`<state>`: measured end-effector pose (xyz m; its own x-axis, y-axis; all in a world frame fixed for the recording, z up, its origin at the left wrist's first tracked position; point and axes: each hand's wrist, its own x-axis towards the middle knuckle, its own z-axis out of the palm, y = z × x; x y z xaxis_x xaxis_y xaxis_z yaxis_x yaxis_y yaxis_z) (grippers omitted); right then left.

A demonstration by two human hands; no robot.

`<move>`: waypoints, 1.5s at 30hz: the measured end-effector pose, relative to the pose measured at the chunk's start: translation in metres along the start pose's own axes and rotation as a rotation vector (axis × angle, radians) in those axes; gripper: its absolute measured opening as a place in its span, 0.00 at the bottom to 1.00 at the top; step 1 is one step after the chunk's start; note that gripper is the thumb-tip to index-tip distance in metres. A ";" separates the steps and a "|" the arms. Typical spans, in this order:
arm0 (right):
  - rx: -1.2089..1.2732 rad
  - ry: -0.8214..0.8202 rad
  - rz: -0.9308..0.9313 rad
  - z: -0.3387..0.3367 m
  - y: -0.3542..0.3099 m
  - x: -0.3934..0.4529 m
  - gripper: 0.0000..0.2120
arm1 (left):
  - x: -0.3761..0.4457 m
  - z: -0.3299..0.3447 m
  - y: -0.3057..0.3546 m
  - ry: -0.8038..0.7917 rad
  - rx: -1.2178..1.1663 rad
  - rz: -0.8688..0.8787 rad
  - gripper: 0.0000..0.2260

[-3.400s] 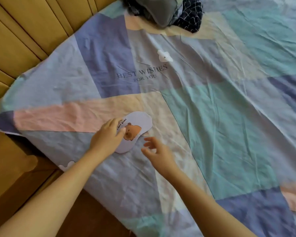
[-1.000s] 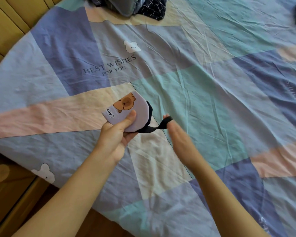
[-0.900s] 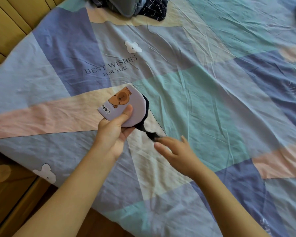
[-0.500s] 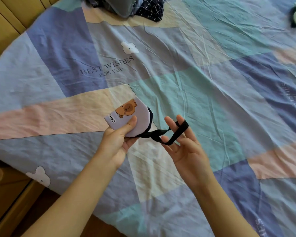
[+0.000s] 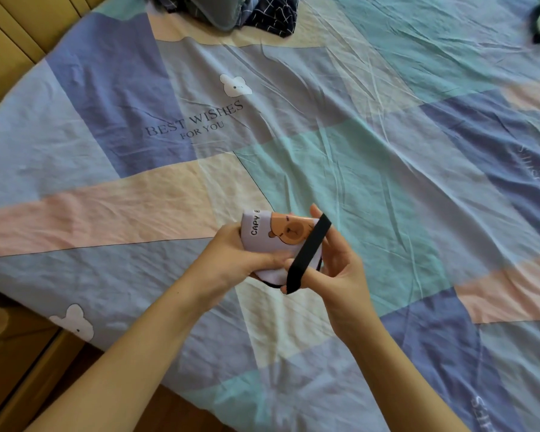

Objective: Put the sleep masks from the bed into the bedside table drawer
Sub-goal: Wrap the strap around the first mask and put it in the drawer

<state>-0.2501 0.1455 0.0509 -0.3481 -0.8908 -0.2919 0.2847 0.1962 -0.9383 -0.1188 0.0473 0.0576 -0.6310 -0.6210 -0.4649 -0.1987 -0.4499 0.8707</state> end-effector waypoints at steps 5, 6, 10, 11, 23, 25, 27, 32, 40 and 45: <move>-0.059 -0.021 0.030 -0.004 -0.006 -0.003 0.26 | -0.001 0.001 0.008 -0.188 0.130 0.007 0.15; -0.075 -0.023 0.031 -0.005 -0.007 -0.003 0.21 | -0.001 0.000 0.009 -0.200 0.147 0.007 0.15; -0.110 -0.026 0.062 -0.007 -0.007 0.000 0.11 | -0.005 0.006 0.011 -0.215 0.156 -0.033 0.10; -0.116 -0.026 0.081 -0.007 -0.007 0.000 0.11 | -0.007 0.008 0.012 -0.207 0.135 -0.044 0.13; -0.231 0.039 -0.107 -0.014 -0.012 -0.015 0.26 | -0.010 0.014 0.001 0.039 -0.130 -0.023 0.10; -0.348 -0.047 -0.198 -0.013 -0.015 -0.018 0.27 | -0.010 0.010 -0.001 0.119 -0.196 -0.048 0.11; -0.437 -0.155 -0.249 -0.010 -0.015 -0.019 0.23 | -0.013 0.009 -0.004 0.121 -0.206 -0.055 0.13; -0.448 -0.258 -0.293 0.004 -0.005 -0.012 0.15 | -0.020 0.006 -0.011 0.108 -0.166 -0.089 0.22; -0.559 -0.308 -0.304 0.036 -0.001 -0.004 0.15 | -0.047 -0.031 -0.020 0.438 0.071 -0.033 0.20; -0.609 -0.423 -0.317 0.070 0.003 -0.003 0.16 | -0.091 -0.078 -0.047 0.642 0.018 -0.038 0.10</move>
<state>-0.1859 0.1201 0.0619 0.0716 -0.9973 -0.0142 -0.3507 -0.0119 -0.9364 0.0063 0.0747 0.0461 -0.0497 -0.8681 -0.4940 -0.2282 -0.4716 0.8518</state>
